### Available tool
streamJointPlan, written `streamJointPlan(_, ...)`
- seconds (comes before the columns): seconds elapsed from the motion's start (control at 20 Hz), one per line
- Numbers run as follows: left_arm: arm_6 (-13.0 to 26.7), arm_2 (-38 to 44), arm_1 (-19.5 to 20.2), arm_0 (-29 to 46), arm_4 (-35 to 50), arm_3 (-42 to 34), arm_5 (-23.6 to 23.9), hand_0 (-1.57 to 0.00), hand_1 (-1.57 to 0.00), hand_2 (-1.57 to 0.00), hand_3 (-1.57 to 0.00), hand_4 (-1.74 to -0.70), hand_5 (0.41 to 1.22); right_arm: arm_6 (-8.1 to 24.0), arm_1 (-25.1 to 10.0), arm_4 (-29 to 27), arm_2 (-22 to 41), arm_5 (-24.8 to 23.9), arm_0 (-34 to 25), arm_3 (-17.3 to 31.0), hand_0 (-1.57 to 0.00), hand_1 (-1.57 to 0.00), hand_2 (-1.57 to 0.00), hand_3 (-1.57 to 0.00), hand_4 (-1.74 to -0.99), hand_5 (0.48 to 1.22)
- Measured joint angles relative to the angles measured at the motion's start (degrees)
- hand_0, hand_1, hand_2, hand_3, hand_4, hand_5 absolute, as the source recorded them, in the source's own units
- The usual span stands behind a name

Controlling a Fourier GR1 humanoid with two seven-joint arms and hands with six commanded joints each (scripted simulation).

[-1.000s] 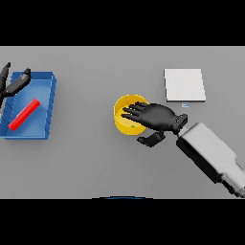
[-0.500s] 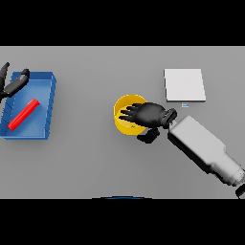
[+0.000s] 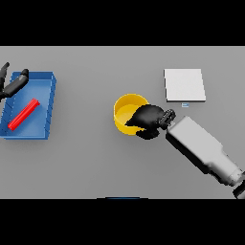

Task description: Pick up the red beaker and tilt it to pour out 1 green nut into yellow bowl. Pick up the yellow bowl and place it on the metallic measuring scale.

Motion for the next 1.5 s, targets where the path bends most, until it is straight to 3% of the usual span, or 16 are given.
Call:
streamJointPlan(0.1,-0.59,-0.01,-0.17,0.51,-0.04,-0.41,0.56,0.00,0.00,0.00,0.00,-0.72,0.696,-0.64,-0.30,-0.36,-0.19,0.41,-0.04,-0.32,-1.23,-1.21,-1.12,-0.83,-1.614,1.130)
streamJointPlan(0.25,0.84,0.14,0.67,-0.31,0.08,-0.96,0.35,0.00,0.00,0.00,0.00,-0.72,0.694,-2.00,-0.34,-0.04,-0.12,-0.74,-0.89,0.68,-1.40,-1.39,-1.22,-1.12,-1.676,1.174)
streamJointPlan(0.55,0.21,-0.06,1.26,0.45,-0.09,-0.98,-0.24,0.00,0.00,0.00,0.00,-0.72,0.694,0.41,-0.52,-0.55,-1.48,-1.84,-0.46,-0.63,-1.53,-1.52,-1.32,-1.31,-1.724,1.209)
streamJointPlan(0.65,0.25,0.11,1.11,0.84,0.22,-0.75,-0.17,0.00,0.00,0.00,0.00,-0.72,0.696,-0.54,-1.28,-1.31,-2.39,-1.36,-0.87,-0.94,-1.54,-1.54,-1.33,-1.34,-1.730,1.213)
streamJointPlan(0.95,0.47,-0.02,0.62,-0.42,-0.28,0.31,-0.49,0.00,0.00,0.00,0.00,-0.72,0.688,2.58,-4.23,-3.99,-6.45,3.38,-0.50,-8.22,-1.56,-1.56,-1.43,-1.21,-1.738,1.219)
streamJointPlan(1.3,0.92,-0.11,0.96,0.08,-0.09,-0.97,-0.24,0.00,0.00,0.00,0.00,-0.72,0.694,4.93,-7.63,-4.40,-10.73,2.23,0.01,-11.12,-1.56,-1.57,-1.53,-1.16,-1.740,1.220)
streamJointPlan(1.5,1.04,-0.06,1.11,0.49,0.19,-1.82,-0.11,0.00,0.00,0.00,0.00,-0.73,0.715,3.57,-10.22,-3.77,-12.97,-0.52,-1.01,-8.74,-1.57,-1.57,-1.54,-1.15,-1.741,1.221)
